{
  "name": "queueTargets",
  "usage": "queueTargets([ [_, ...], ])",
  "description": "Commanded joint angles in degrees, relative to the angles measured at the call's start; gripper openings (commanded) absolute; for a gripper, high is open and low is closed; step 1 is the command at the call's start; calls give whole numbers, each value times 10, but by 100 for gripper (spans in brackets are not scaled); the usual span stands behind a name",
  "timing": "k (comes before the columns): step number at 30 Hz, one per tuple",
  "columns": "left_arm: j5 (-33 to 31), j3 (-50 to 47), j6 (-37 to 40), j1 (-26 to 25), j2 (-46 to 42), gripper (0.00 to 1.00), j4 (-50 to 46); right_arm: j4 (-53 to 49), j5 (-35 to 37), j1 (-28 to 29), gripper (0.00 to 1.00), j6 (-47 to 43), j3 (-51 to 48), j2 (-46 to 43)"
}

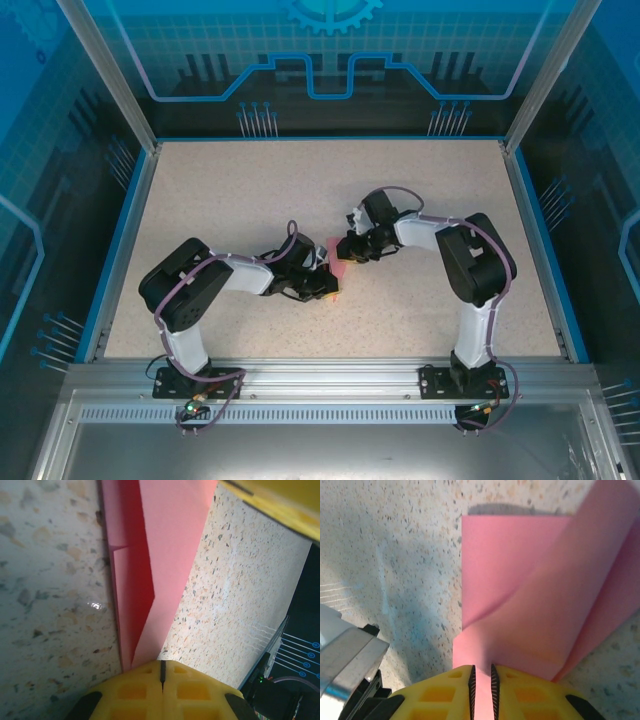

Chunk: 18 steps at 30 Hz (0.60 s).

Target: Fold a paper plane with a square sheet of paper (fold left side to right side)

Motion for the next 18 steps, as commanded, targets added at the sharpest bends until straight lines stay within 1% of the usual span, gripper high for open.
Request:
queueTargets([
  [1, -12, -23, -3, -1, 21, 0, -52, -23, 24, 4, 18, -23, 21, 21],
  [9, -13, -24, -2, -1, 22, 0, -53, -42, 49, -2, 18, -43, 36, 38],
  [18, -14, -30, -2, -1, 29, 0, -50, -55, 45, -32, 18, -60, 70, 49],
])
